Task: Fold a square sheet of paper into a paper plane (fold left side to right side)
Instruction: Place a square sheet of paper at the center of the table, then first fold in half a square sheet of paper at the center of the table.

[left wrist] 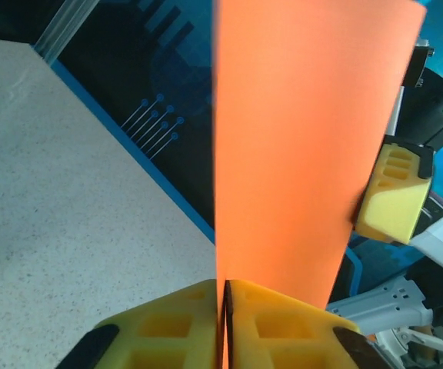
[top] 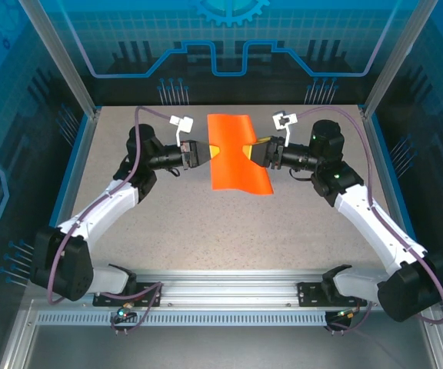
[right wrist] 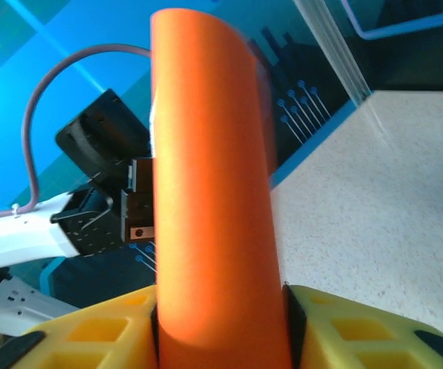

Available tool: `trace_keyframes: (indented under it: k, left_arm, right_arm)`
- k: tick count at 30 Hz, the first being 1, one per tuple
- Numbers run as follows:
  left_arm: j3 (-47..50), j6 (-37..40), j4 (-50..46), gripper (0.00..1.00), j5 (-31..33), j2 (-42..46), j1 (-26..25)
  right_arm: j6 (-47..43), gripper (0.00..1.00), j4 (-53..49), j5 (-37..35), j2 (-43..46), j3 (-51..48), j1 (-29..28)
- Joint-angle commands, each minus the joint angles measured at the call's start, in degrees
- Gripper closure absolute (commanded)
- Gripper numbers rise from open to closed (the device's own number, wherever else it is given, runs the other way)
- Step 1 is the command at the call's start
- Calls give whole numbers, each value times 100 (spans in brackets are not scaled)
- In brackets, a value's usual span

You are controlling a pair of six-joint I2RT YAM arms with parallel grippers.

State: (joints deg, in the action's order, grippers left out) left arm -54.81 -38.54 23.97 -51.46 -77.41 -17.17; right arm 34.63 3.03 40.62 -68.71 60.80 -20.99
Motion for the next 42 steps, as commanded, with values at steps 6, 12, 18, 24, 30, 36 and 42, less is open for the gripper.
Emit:
trace_keyframes:
  k: [6, 12, 18, 24, 30, 36, 42]
  left_arm:
    - [-109, 608, -1434, 90, 440, -301, -41]
    - [-99, 816, -2131, 89, 645, -1003, -39]
    - [-21, 909, -2346, 88, 832, -1955, -40]
    - [-173, 1122, -2873, 89, 1269, -2450, -34]
    - [-419, 1423, -3630, 88, 1622, -2490, -30]
    - [-521, 1586, -3982, 86, 1793, -2424, -24]
    - [-540, 1580, -4098, 86, 1901, -2369, -28]
  right_arm:
    - [-1140, 35, -2054, -1607, 79, 160, 95]
    - [-1358, 24, -2644, -2343, -208, 22, 113]
    - [-1126, 21, -2318, -2264, -690, -431, 94]
    - [-839, 23, -1889, -2243, -1294, -680, -108]
    - [-475, 51, -1510, -2264, -2112, -617, -336]
    - [-172, 77, -1383, -2400, -2982, -372, -483]
    - [-71, 88, -1600, -2833, -3404, -221, -555]
